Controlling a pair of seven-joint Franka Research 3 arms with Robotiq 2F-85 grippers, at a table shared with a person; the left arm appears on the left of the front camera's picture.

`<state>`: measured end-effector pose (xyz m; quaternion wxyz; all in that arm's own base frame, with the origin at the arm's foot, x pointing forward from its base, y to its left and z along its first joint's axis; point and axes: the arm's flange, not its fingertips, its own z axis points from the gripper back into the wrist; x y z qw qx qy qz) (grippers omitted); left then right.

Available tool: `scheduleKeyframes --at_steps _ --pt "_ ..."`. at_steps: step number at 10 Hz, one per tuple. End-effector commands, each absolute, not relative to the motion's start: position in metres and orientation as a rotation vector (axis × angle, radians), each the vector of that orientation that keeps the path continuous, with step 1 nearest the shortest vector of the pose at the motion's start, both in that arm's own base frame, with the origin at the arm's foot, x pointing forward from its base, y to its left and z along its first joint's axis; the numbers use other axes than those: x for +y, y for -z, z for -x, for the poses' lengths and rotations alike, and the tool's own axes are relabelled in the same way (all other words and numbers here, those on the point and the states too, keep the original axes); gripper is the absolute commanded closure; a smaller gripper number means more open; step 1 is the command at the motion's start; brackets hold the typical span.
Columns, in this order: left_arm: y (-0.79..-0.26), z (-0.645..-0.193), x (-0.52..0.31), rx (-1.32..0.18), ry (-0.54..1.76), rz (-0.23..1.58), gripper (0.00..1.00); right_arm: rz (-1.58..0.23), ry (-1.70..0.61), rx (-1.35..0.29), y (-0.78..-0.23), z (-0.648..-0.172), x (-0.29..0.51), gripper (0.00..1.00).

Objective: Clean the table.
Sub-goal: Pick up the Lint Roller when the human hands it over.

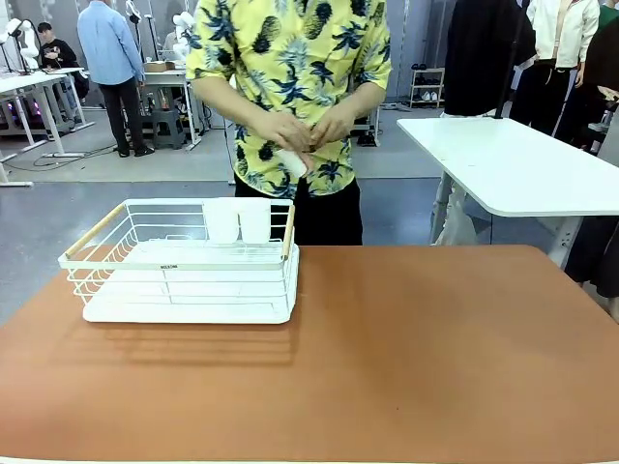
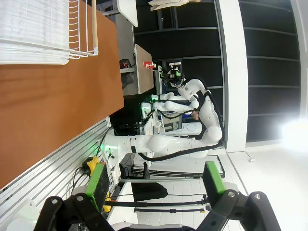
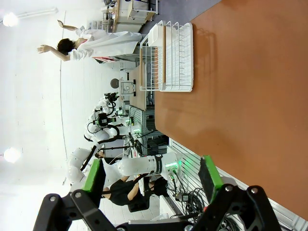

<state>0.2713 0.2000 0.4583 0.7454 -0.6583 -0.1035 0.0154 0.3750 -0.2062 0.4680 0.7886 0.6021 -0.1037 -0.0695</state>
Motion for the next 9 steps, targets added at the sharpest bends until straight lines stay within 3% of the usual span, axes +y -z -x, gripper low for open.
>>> scheduleKeyframes --at_steps 1,9 --pt "-0.4583 -0.2683 0.2020 -0.226 -0.025 1.445 0.00 -1.305 0.143 -0.227 -0.4693 -0.3745 -0.2060 0.00" --pt "-0.4583 -0.2683 0.2020 -0.226 -0.025 1.445 0.00 -1.305 0.143 -0.227 -0.4693 -0.3745 -0.2060 0.00"
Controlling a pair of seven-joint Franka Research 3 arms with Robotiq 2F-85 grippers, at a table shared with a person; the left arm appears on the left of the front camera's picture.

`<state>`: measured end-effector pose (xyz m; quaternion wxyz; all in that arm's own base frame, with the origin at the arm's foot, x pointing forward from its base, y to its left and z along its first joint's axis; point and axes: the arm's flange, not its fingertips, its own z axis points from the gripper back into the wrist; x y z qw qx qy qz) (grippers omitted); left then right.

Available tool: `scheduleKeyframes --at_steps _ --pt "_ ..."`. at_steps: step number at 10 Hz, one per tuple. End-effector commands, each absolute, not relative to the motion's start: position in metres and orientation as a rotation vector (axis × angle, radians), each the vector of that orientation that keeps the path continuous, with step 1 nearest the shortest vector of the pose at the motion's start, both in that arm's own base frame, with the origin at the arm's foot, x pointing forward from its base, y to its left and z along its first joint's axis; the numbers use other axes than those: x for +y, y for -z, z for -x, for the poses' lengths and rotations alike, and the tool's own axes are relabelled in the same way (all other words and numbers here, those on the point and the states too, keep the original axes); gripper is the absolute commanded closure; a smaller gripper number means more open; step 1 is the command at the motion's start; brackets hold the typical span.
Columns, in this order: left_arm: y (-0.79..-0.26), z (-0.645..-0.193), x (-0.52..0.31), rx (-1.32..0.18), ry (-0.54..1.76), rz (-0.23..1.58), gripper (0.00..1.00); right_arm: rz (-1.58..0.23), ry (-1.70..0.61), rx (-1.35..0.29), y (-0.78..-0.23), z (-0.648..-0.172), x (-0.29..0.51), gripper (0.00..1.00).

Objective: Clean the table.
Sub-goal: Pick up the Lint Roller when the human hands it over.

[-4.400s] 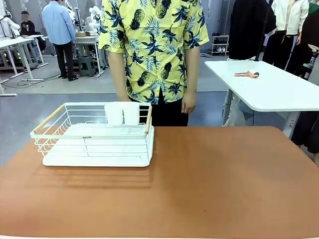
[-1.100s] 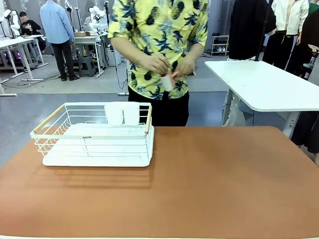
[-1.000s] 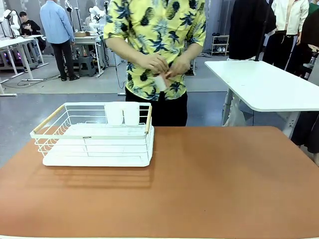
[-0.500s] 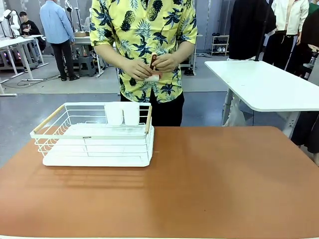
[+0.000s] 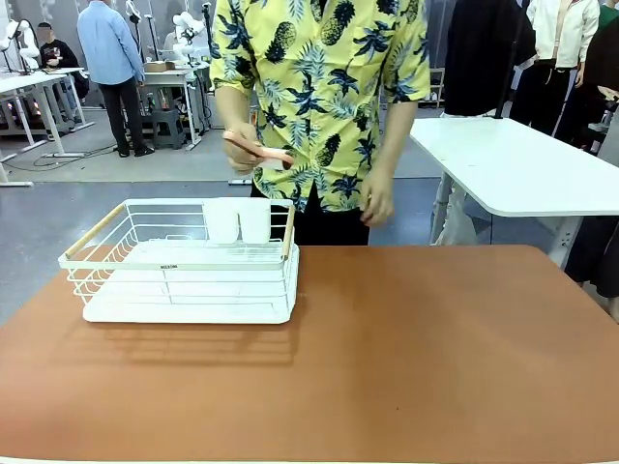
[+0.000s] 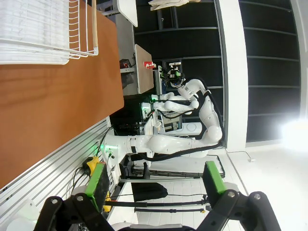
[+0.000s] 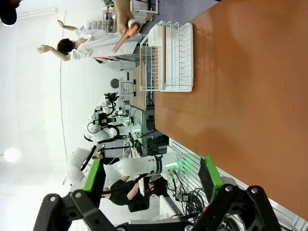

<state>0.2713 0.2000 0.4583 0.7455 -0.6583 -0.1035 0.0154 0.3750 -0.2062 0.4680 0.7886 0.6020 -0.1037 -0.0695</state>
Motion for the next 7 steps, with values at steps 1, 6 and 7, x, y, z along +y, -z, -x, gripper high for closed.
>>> scheduleKeyframes --at_steps 1,6,7 --pt "-0.4583 -0.2683 0.2020 -0.226 -0.025 1.445 0.00 -1.305 0.143 -0.227 -0.4693 -0.3745 -0.2060 0.00" --pt "-0.4583 -0.2683 0.2020 -0.226 -0.025 1.445 0.00 -1.305 0.143 -0.227 -0.4693 -0.3745 -0.2060 0.00" --pt "-0.4583 -0.2683 0.2020 -0.226 -0.025 1.445 0.00 -1.305 0.143 -0.227 -0.4693 -0.3745 -0.2060 0.00"
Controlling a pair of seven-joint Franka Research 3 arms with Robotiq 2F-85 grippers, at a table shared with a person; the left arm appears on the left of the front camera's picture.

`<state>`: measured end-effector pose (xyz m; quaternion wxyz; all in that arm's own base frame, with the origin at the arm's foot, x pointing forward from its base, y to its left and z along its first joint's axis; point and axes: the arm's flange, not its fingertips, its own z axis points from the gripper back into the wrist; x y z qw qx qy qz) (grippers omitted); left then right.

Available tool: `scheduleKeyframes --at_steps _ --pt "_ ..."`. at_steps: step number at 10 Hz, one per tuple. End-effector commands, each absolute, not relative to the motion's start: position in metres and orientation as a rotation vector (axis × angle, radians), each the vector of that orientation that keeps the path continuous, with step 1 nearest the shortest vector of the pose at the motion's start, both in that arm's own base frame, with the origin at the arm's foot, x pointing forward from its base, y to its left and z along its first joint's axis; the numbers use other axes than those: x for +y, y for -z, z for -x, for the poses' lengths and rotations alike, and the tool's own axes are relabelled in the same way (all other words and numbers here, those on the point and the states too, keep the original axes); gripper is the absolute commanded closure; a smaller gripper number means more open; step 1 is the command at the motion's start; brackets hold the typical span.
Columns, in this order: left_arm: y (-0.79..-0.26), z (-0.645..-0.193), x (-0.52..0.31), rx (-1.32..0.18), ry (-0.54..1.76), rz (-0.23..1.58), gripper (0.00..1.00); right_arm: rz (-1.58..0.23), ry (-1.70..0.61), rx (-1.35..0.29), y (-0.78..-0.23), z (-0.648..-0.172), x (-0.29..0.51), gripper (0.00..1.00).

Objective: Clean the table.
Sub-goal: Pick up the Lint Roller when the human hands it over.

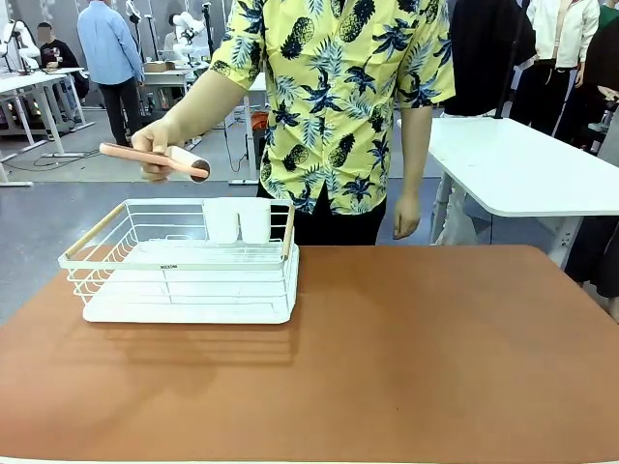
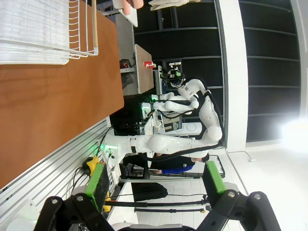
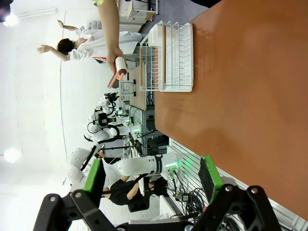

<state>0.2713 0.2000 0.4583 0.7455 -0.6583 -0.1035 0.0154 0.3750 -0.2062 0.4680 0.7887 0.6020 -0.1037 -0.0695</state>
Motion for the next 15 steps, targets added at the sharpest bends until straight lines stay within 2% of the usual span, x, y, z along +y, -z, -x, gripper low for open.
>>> scheduleKeyframes --at_steps 1,11,13,15 --pt "-0.458 -0.268 0.202 -0.226 -0.025 1.445 0.00 -1.305 0.143 -0.227 -0.469 -0.375 -0.206 0.00" --pt "-0.458 -0.271 0.200 -0.227 -0.034 1.441 0.00 -1.305 0.143 -0.227 -0.469 -0.375 -0.206 0.00" --pt "-0.507 -0.256 0.164 -0.131 -0.348 1.410 0.00 -1.305 0.143 -0.227 -0.469 -0.375 -0.206 0.00" --pt "-0.537 -0.263 0.132 -0.161 -0.544 1.310 0.00 -1.305 0.143 -0.227 -0.469 -0.375 -0.206 0.00"
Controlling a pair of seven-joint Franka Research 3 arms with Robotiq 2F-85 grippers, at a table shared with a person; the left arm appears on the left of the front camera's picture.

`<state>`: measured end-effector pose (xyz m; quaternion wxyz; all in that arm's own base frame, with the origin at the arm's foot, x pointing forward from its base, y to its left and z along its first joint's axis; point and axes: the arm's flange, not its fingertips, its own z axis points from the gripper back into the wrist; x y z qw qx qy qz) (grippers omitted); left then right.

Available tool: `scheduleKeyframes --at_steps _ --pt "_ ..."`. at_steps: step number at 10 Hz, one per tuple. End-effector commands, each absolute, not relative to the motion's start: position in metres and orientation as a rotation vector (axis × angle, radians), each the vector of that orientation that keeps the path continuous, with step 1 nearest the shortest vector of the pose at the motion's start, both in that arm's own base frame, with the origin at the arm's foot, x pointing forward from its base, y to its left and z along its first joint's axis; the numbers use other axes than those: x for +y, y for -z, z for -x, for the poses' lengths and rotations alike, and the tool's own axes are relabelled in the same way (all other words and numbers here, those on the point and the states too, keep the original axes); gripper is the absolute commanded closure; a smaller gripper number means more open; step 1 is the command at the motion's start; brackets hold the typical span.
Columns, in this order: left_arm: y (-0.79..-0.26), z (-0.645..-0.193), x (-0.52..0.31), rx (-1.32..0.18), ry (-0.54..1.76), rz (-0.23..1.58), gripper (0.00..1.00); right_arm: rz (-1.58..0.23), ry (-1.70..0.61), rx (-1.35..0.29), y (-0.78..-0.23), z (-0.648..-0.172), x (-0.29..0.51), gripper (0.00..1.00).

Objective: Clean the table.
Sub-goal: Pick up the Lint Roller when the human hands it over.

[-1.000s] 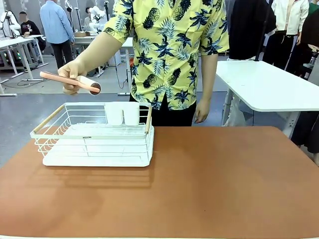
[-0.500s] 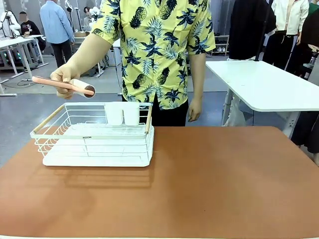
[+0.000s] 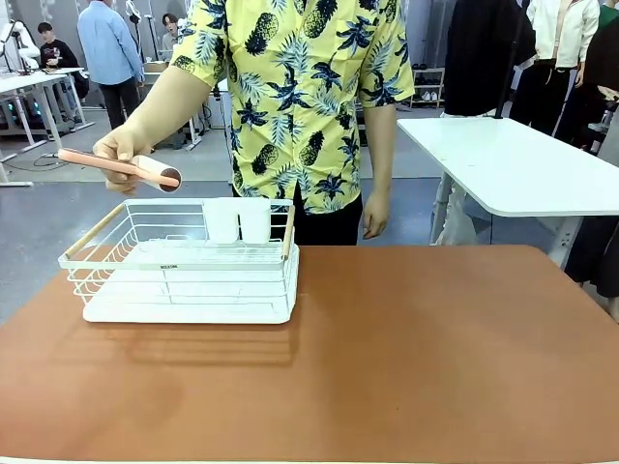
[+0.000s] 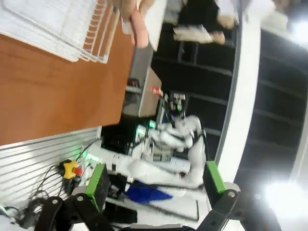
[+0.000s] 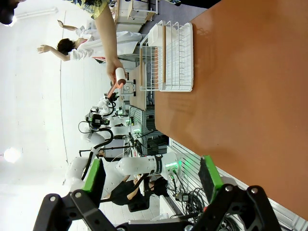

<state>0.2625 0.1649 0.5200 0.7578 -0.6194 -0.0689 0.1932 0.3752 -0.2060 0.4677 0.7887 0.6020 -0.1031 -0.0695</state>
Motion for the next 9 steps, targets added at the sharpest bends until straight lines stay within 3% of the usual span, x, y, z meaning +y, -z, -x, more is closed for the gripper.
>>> scheduleKeyframes --at_steps 1,6,9 --pt "-0.543 -0.274 0.119 -0.154 -0.636 1.291 0.00 -1.305 0.143 -0.227 -0.469 -0.375 -0.206 0.00" --pt "-0.534 -0.329 0.058 -0.207 -0.912 1.163 0.00 -1.305 0.143 -0.227 -0.469 -0.375 -0.206 0.00" --pt "-0.512 -0.345 0.048 -0.253 -0.929 1.111 0.00 -1.305 0.143 -0.227 -0.469 -0.375 -0.206 0.00"
